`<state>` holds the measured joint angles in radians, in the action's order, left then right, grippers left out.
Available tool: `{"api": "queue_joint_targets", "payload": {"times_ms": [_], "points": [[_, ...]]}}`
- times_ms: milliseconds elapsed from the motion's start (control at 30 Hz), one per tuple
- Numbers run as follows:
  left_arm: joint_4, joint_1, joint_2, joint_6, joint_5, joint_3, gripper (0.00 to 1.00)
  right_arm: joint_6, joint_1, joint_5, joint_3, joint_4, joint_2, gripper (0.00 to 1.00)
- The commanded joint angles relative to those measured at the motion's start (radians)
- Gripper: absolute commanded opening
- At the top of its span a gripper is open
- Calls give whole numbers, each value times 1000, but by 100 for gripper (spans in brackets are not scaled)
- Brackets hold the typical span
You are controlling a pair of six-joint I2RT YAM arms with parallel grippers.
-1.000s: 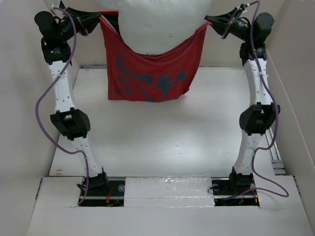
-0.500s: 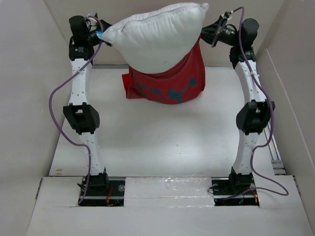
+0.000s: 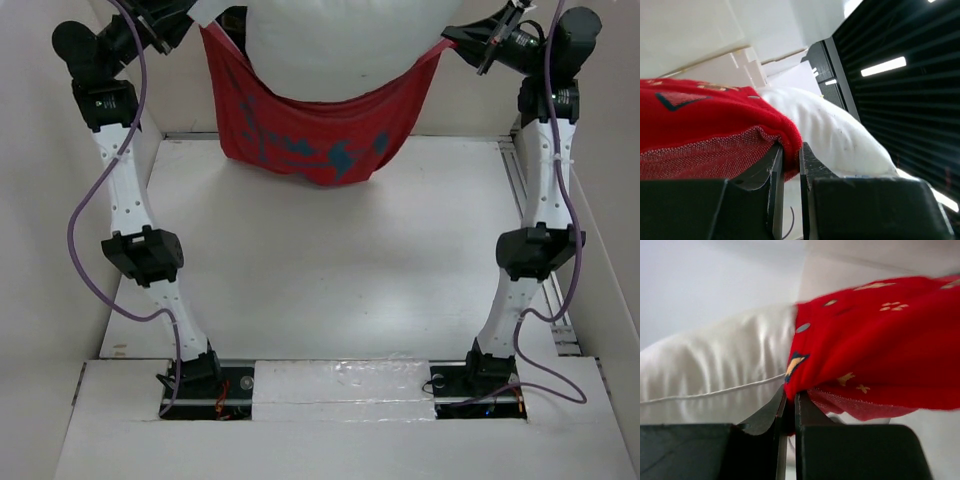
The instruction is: Put the pillow into the pillowcase
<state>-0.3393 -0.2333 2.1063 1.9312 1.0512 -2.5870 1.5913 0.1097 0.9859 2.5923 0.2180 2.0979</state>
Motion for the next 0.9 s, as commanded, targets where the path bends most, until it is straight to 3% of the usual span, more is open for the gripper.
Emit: {"api": "queue_joint_targets", "payload": {"times_ms": [0, 33, 100, 167, 200, 267, 300, 333, 433, 500, 567, 633, 700, 733, 767, 800, 867], "points": [[-186, -72, -98, 215, -146, -50, 0, 145, -16, 179, -56, -400, -30, 0], [-226, -72, -98, 245, -146, -50, 0, 309, -27, 207, -51, -640, -30, 0], [-312, -72, -107, 313, -158, -62, 0, 738, -27, 189, 119, -936, 65, 0], [-340, -72, -117, 396, -192, -81, 0, 911, 16, 58, 245, -1002, 83, 0], [-340, -81, -133, 409, -209, -81, 0, 980, 30, 15, 205, -1023, 48, 0], [-340, -92, -152, 410, -244, -72, 0, 853, 86, -74, 50, -837, -63, 0], [-349, -92, -164, 410, -256, -62, 0, 593, 112, -108, 31, -690, -172, 0], [-387, -92, -164, 410, -278, -62, 0, 488, 164, -177, 60, -454, -203, 0], [-418, -113, -164, 350, -298, -79, 0, 458, 196, -167, 127, -483, -168, 0], [-476, -124, -179, 293, -298, -67, 0, 458, 206, -110, 189, -601, -122, 0], [-445, -124, -224, 165, -286, -67, 0, 408, 206, -75, 175, -712, -131, 0], [-452, -124, -299, 16, -312, -21, 0, 328, 237, -82, 35, -828, -245, 0], [-452, -142, -311, 5, -312, -33, 0, 328, 268, -104, 123, -819, -233, 0], [-426, -161, -312, -12, -324, -42, 0, 328, 284, -116, 124, -777, -233, 0], [-302, -161, -334, -38, -324, -42, 0, 262, 294, -127, 106, -678, -248, 0], [-284, -161, -348, -47, -338, 32, 0, 224, 294, -157, 65, -405, -268, 0], [-283, -161, -344, -8, -349, 74, 0, 102, 304, -173, 110, -276, -230, 0]]}}
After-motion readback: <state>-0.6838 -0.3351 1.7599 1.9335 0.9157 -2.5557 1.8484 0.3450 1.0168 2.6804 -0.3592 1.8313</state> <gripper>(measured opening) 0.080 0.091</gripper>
